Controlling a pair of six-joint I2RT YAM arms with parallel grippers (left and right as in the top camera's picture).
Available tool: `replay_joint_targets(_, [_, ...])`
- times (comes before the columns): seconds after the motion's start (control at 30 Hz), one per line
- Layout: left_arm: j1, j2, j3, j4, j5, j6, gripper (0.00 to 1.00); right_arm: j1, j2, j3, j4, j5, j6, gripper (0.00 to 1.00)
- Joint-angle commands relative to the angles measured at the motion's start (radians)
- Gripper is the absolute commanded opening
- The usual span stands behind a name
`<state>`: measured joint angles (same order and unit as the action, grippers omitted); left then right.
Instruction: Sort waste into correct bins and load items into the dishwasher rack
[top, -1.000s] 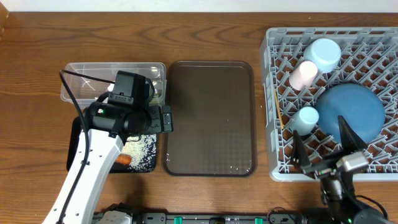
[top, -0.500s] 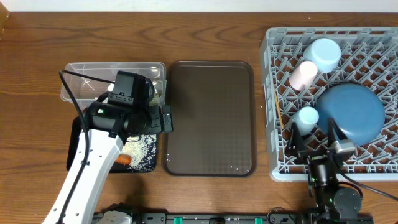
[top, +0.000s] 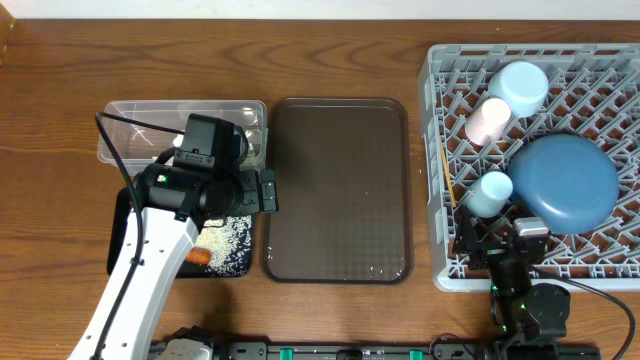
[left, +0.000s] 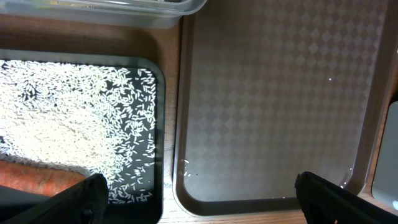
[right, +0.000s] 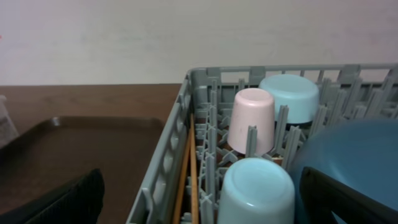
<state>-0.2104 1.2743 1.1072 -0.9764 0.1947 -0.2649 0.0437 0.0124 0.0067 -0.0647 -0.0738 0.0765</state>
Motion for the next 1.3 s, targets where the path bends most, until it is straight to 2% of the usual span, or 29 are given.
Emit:
replay_joint_targets(0.0, [0.004, -0.001, 0.008, -0.003, -0.013, 0.002, 0.98, 0.01, -0.008, -0.002, -0.007, 0.027, -0.068, 0.99])
replay_joint_targets(1.27, [0.002, -0.014, 0.008, -0.003, -0.012, 0.002, 0.98, 0.009, -0.008, -0.001, -0.006, 0.024, -0.074, 0.99])
